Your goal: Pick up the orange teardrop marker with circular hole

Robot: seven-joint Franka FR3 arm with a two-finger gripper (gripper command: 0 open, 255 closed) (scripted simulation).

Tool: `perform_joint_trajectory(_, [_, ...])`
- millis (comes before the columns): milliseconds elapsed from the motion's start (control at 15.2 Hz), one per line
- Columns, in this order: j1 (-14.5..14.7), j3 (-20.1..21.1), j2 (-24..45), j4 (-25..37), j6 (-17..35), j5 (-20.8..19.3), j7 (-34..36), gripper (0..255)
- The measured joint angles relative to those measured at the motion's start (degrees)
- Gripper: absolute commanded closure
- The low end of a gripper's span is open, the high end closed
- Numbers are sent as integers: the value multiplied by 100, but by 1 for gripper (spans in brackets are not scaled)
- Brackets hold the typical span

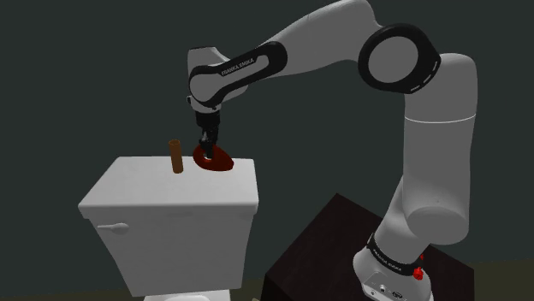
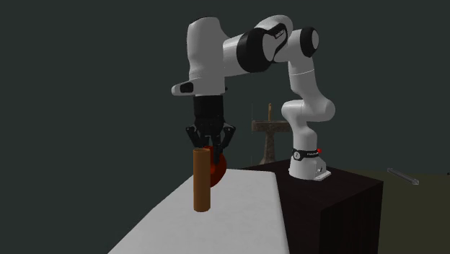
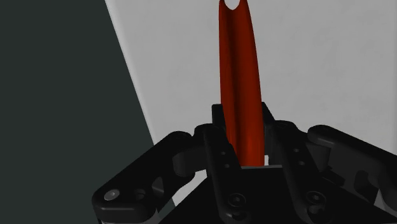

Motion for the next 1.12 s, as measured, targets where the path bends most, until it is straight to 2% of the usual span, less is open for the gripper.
perform_joint_trajectory(330, [-2, 3, -90, 95, -184, 7, -3, 255])
perform_joint_trajectory(1122, [-3, 10, -299, 708, -1005, 24, -13, 255])
